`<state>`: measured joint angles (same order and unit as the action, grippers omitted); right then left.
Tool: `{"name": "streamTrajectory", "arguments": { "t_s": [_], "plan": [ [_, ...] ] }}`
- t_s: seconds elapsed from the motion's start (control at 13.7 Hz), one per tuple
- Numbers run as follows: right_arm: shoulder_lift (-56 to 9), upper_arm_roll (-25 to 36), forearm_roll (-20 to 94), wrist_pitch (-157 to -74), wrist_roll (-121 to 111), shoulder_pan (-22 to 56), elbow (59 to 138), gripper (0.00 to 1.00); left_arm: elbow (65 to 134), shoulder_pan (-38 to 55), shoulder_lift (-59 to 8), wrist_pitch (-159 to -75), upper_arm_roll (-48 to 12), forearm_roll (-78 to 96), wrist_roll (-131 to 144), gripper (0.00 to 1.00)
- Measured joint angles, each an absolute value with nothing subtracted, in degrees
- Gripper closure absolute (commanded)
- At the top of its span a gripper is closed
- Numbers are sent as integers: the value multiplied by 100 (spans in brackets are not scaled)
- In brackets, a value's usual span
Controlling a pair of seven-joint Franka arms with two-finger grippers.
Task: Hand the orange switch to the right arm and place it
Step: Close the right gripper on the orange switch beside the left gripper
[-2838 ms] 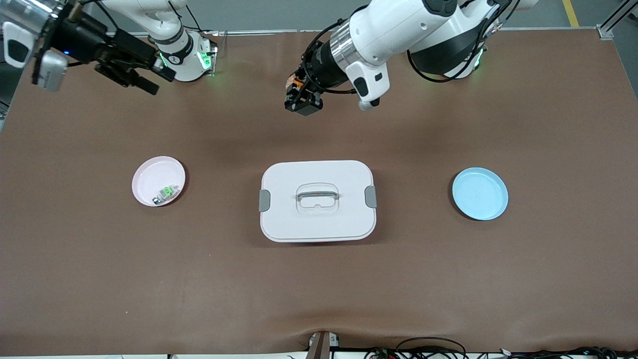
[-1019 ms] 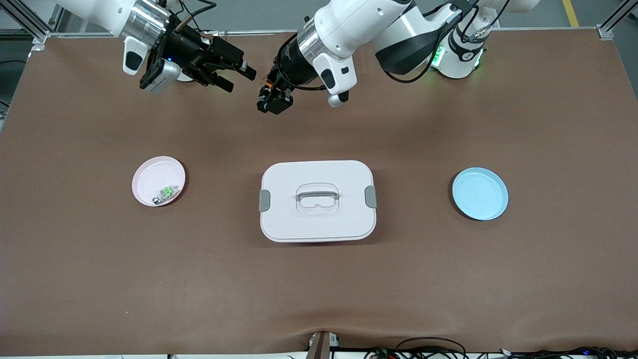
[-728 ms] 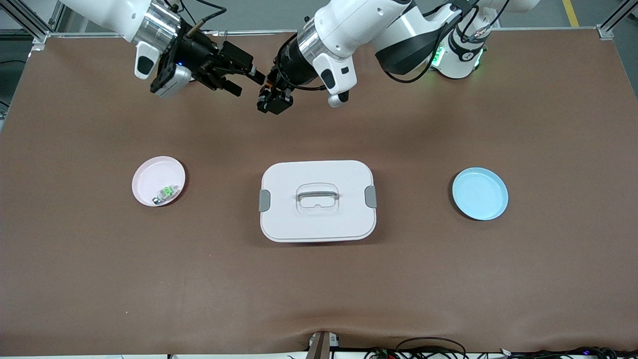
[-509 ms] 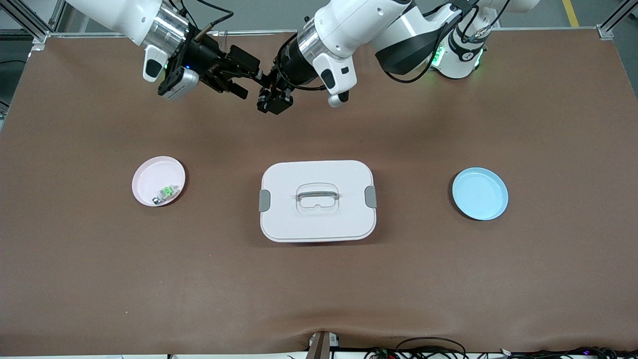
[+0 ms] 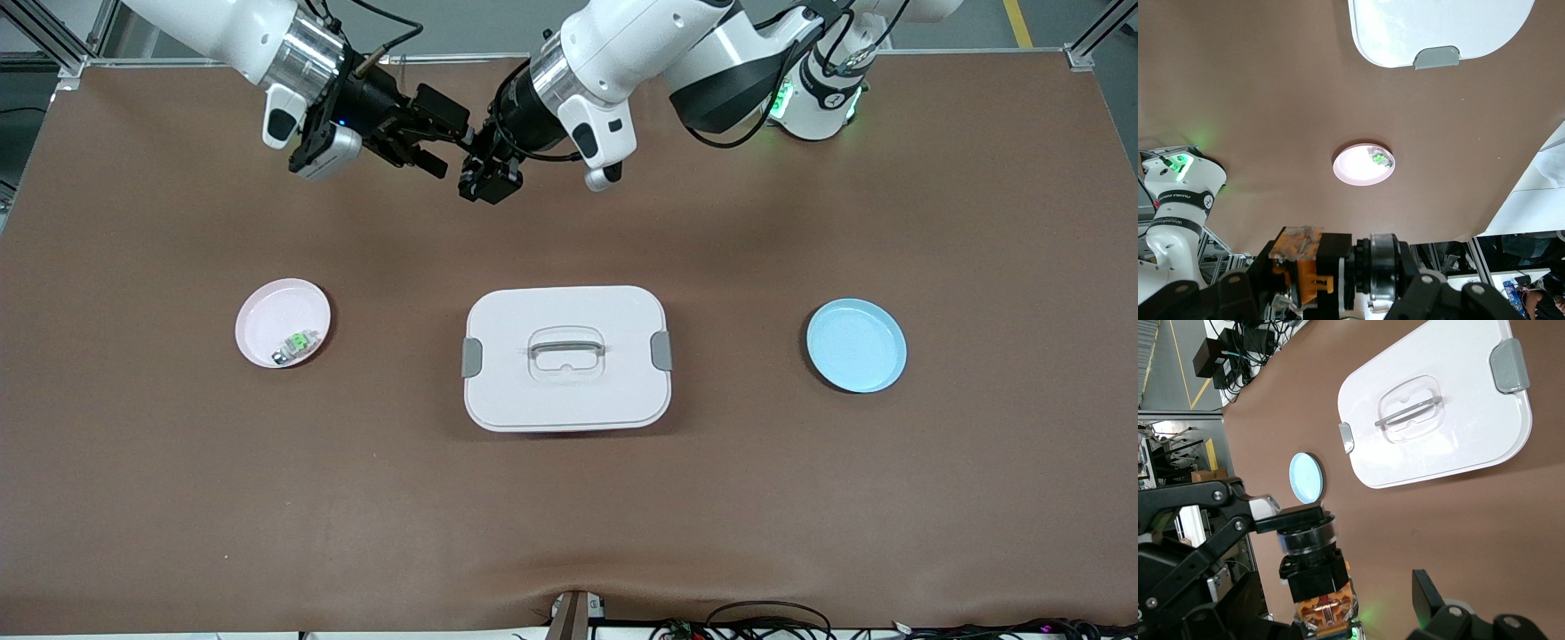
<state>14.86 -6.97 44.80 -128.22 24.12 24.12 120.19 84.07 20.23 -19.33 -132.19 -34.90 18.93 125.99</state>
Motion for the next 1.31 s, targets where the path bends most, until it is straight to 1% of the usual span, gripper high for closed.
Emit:
{"name": "streamTrajectory", "arguments": {
  "t_s": [0.51,1.09,1.16,1.24,1.31],
  "plan": [
    [1449,-698,4480,-12826,2414,2453,12032,0,8407,2028,-1933,-13257,-3491,1859,12599,54],
    [1327,-695,4481,-13076,2453,2609,12045,0,8407,2039,-1933,-13257,-3491,1858,12599,54],
    [1327,-694,4481,-13076,2459,2609,12046,5,8407,2054,-1933,-13257,-3491,1858,12599,54],
    [1328,-692,4481,-13076,2461,2609,12046,38,8408,2069,-1933,-13257,-3490,1856,12599,53],
    [1327,-689,4482,-13076,2463,2609,12045,90,8408,2079,-1933,-13257,-3490,1854,12599,53]
  ]
}}
